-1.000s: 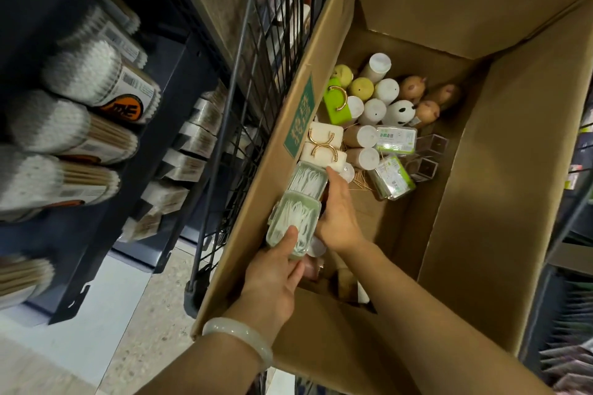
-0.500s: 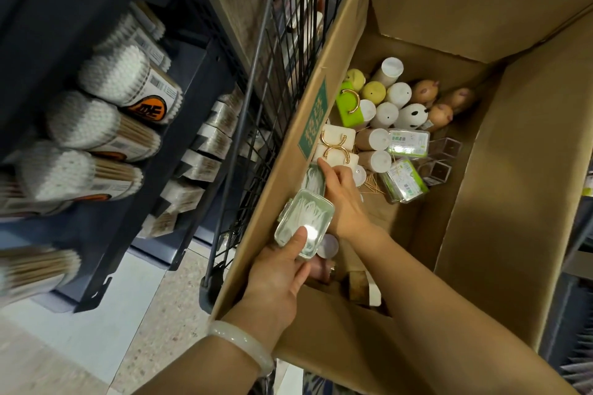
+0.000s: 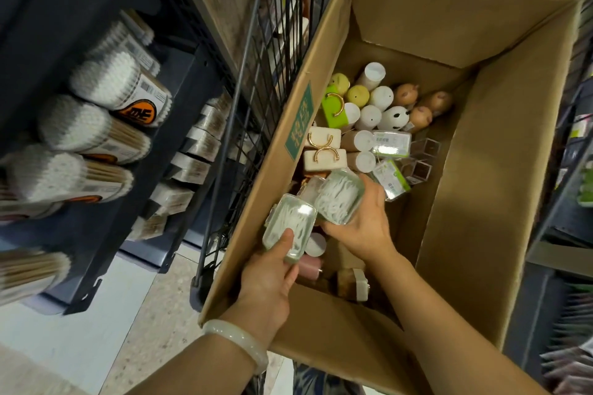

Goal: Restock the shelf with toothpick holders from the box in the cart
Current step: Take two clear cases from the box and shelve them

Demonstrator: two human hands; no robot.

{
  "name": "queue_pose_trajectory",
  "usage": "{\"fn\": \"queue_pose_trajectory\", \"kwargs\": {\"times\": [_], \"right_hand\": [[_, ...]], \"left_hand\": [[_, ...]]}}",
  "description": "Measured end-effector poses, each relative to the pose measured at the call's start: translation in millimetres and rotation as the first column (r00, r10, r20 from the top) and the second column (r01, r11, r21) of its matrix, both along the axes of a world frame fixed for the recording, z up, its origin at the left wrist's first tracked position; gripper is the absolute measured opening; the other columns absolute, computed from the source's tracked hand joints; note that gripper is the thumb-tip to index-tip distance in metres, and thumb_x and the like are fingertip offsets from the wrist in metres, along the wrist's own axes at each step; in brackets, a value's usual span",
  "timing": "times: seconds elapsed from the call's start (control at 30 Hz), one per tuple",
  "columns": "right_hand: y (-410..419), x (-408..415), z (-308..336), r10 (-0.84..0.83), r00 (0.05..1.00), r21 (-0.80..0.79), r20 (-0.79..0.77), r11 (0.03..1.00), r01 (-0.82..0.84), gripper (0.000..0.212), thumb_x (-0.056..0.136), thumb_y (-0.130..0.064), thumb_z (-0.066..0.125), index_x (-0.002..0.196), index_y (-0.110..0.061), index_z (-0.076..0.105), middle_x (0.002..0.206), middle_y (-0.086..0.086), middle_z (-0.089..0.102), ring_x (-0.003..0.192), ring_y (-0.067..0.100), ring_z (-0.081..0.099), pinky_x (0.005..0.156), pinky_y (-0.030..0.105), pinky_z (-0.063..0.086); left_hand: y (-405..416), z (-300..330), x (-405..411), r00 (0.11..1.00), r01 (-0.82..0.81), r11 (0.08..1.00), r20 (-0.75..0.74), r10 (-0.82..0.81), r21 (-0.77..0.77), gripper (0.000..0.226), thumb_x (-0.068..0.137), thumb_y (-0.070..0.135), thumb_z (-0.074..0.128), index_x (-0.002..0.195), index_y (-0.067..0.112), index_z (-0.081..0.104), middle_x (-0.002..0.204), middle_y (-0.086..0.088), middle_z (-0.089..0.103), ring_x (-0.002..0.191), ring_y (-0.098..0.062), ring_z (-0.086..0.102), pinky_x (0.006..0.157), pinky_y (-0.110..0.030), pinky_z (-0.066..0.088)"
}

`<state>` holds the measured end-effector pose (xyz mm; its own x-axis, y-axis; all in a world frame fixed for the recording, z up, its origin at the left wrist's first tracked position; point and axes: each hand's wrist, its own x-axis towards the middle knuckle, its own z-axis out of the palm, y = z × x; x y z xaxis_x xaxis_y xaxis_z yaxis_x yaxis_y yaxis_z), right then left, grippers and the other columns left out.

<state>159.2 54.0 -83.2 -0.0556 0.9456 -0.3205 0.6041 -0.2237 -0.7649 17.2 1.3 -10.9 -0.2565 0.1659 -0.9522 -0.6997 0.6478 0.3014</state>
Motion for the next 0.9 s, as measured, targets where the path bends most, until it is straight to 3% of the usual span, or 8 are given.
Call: {"fn": "queue_pose_trajectory", "kwargs": {"times": [0.17, 0.23, 0.33, 0.47, 0.53, 0.63, 0.73, 0.9], "right_hand": [[-10, 18, 56, -0.132, 0.988, -0.015, -0.082, 0.991, 0.131, 0.117, 0.055, -0.037, 0.087, 0.147, -0.012, 0.019, 0.135, 0.000, 0.025, 0.117, -0.009, 0.018, 0.099, 0.010, 0.024], [-15, 16, 77, -0.070, 0.993, 0.005, -0.091, 0.997, 0.071, 0.117, 0.054, -0.038, 0.089, 0.145, -0.014, 0.019, 0.130, -0.003, 0.024, 0.120, -0.006, 0.020, 0.102, 0.014, 0.024], [-21, 7, 97, 0.001, 0.997, 0.041, -0.081, 0.999, 0.002, 0.123, 0.047, -0.054, 0.087, 0.143, -0.018, 0.019, 0.123, -0.012, 0.020, 0.123, 0.004, 0.024, 0.101, 0.015, 0.024], [-22, 5, 115, -0.040, 0.990, -0.003, -0.133, 0.999, 0.039, 0.136, 0.037, -0.066, 0.084, 0.145, -0.021, 0.015, 0.129, -0.011, 0.019, 0.128, 0.005, 0.024, 0.105, 0.021, 0.027], [-26, 11, 121, -0.017, 0.981, -0.007, -0.192, 1.000, 0.016, 0.125, 0.040, -0.068, 0.078, 0.143, -0.032, 0.016, 0.132, -0.014, 0.021, 0.131, 0.007, 0.029, 0.107, 0.026, 0.034], [-29, 26, 136, 0.070, 0.960, -0.013, -0.271, 0.997, -0.076, 0.097, 0.051, -0.059, 0.080, 0.131, -0.049, 0.026, 0.132, -0.022, 0.033, 0.120, 0.003, 0.045, 0.095, 0.026, 0.046], [-27, 44, 144, 0.069, 0.937, -0.058, -0.342, 0.994, -0.094, 0.083, 0.059, -0.042, 0.086, 0.124, -0.046, 0.036, 0.128, -0.023, 0.048, 0.102, 0.005, 0.059, 0.079, 0.029, 0.052], [-36, 50, 137, 0.095, 0.886, -0.139, -0.455, 0.975, -0.176, 0.086, 0.058, -0.021, 0.087, 0.129, -0.038, 0.042, 0.124, -0.023, 0.055, 0.120, 0.003, 0.051, 0.093, 0.015, 0.045]], "left_hand": [[5, 16, 5, 0.998, 0.044, 0.996, 0.040, -0.048, 0.083, 0.036, 0.083, 0.011, 0.068, 0.116, 0.012, 0.056, 0.104, -0.007, 0.067, 0.093, -0.018, 0.063, 0.082, -0.030, 0.047], [6, 26, 9, 0.989, 0.090, 0.983, 0.103, -0.108, 0.163, 0.026, 0.085, 0.012, 0.064, 0.110, 0.015, 0.057, 0.098, -0.006, 0.069, 0.090, -0.019, 0.065, 0.079, -0.032, 0.049], [7, 39, 13, 0.962, 0.097, 0.946, 0.216, -0.170, 0.310, 0.033, 0.088, 0.024, 0.057, 0.120, 0.019, 0.055, 0.114, -0.009, 0.068, 0.108, -0.027, 0.062, 0.101, -0.048, 0.043], [10, 47, 11, 0.927, 0.087, 0.899, 0.296, -0.230, 0.429, 0.045, 0.087, 0.034, 0.053, 0.129, 0.019, 0.051, 0.121, -0.009, 0.065, 0.113, -0.026, 0.061, 0.101, -0.045, 0.044], [11, 49, 7, 0.915, 0.112, 0.882, 0.299, -0.271, 0.457, 0.051, 0.085, 0.034, 0.054, 0.132, 0.017, 0.050, 0.124, -0.010, 0.063, 0.115, -0.026, 0.060, 0.101, -0.045, 0.045], [11, 51, -2, 0.902, 0.167, 0.870, 0.285, -0.325, 0.463, 0.054, 0.084, 0.034, 0.056, 0.134, 0.015, 0.048, 0.125, -0.012, 0.062, 0.116, -0.030, 0.059, 0.099, -0.047, 0.047], [8, 54, -14, 0.844, 0.331, 0.814, 0.237, -0.482, 0.477, 0.050, 0.084, 0.035, 0.055, 0.130, 0.017, 0.052, 0.123, -0.010, 0.064, 0.114, -0.030, 0.060, 0.100, -0.046, 0.045], [1, 61, -25, 0.755, 0.512, 0.725, 0.162, -0.636, 0.461, 0.050, 0.077, 0.034, 0.060, 0.123, 0.014, 0.059, 0.116, -0.011, 0.067, 0.108, -0.025, 0.064, 0.089, -0.038, 0.051]]}}
